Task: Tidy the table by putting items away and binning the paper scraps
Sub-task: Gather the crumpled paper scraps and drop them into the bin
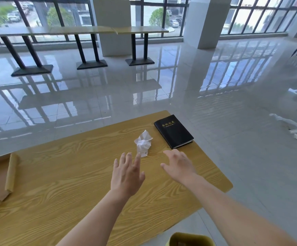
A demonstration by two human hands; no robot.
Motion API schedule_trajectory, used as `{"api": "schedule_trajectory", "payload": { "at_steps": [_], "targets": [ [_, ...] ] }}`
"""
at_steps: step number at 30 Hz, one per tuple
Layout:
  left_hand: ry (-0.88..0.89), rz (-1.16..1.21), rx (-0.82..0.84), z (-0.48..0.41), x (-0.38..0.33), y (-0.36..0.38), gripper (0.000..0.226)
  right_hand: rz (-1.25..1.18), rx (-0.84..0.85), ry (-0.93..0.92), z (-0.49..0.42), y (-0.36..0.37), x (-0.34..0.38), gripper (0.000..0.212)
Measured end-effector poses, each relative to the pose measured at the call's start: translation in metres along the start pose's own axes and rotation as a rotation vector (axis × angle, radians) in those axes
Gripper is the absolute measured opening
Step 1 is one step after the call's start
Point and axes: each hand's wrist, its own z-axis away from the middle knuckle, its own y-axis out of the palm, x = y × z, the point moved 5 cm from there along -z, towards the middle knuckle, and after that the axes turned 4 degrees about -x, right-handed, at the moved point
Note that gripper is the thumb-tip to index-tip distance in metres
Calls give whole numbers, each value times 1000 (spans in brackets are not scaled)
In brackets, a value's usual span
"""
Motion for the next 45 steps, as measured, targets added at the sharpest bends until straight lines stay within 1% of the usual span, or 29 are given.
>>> {"api": "schedule_trajectory", "payload": {
  "at_steps": [4,10,16,18,20,21,24,27,29,31,32,35,40,42,45],
  "targets": [
    [-8,0,39,-14,8,21,70,-32,70,4,-32,17,-5,52],
    [12,34,100,-57,23,57,63,-49,125,-7,-93,45,-4,51],
    [76,75,132,-113,37,96,57,-68,131,-22,-166,68,2,44],
    [93,112,118,-130,41,109,47,-73,127,-42,-188,78,3,42],
    [100,150,106,-144,42,119,38,-63,135,-66,-204,90,5,44],
    [109,165,117,-150,42,125,39,-59,145,-77,-212,97,5,47],
    [158,178,168,-163,42,145,53,-52,178,-86,-233,113,5,54],
    [168,185,193,-167,45,154,50,-46,214,-60,-247,126,3,57],
    [181,160,164,-167,46,151,37,-37,229,-44,-251,134,3,56],
    [204,132,154,-163,49,149,23,-45,185,-29,-253,137,4,46],
    [208,129,146,-160,52,149,20,-56,146,-19,-253,137,5,39],
    [212,135,60,-152,63,138,21,-105,72,22,-249,134,6,27],
    [230,204,-141,-146,75,108,30,-180,64,60,-232,120,4,28],
    [207,218,-164,-144,78,98,30,-198,47,66,-223,110,2,29],
    [178,227,-150,-136,78,86,27,-225,7,86,-208,94,-1,31]
  ]
}}
